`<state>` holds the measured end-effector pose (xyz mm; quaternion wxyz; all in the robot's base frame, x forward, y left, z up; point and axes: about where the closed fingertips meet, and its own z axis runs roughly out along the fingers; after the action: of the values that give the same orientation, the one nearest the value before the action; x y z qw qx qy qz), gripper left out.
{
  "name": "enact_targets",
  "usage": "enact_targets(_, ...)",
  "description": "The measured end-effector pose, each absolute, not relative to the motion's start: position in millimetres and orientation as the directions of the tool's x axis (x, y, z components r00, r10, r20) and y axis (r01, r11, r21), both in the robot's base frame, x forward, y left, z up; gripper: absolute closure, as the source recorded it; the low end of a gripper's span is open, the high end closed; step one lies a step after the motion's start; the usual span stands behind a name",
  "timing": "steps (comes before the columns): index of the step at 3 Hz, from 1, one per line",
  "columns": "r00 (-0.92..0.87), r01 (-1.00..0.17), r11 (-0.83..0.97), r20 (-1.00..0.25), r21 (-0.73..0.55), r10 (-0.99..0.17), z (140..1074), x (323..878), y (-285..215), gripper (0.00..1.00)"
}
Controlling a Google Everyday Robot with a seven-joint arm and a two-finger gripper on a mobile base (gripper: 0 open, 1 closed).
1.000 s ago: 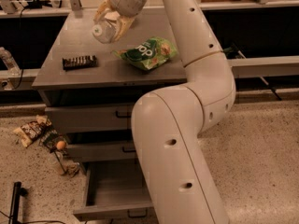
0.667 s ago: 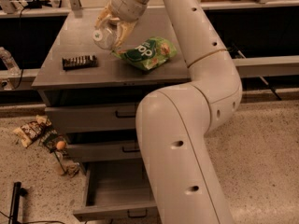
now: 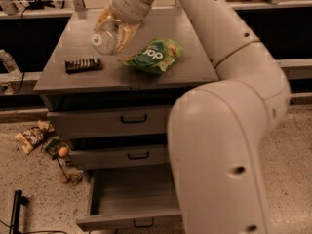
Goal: Place blue plastic bottle into bottom drawer
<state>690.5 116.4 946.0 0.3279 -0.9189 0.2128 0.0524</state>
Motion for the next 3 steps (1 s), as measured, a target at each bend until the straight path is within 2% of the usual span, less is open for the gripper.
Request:
enact_targets(1, 0.931, -0.25, -0.651, 0.006, -0.717, -0.364, 1022, 656, 89, 1.0)
enact_targets(2, 0.921, -0.18, -0.599, 0.08, -0.78, -0.381, 1041, 622, 84, 1.0)
enact_targets(3, 0.909, -0.177, -0.575, 0.091, -0.799, -0.406, 1016, 598, 97, 1.0)
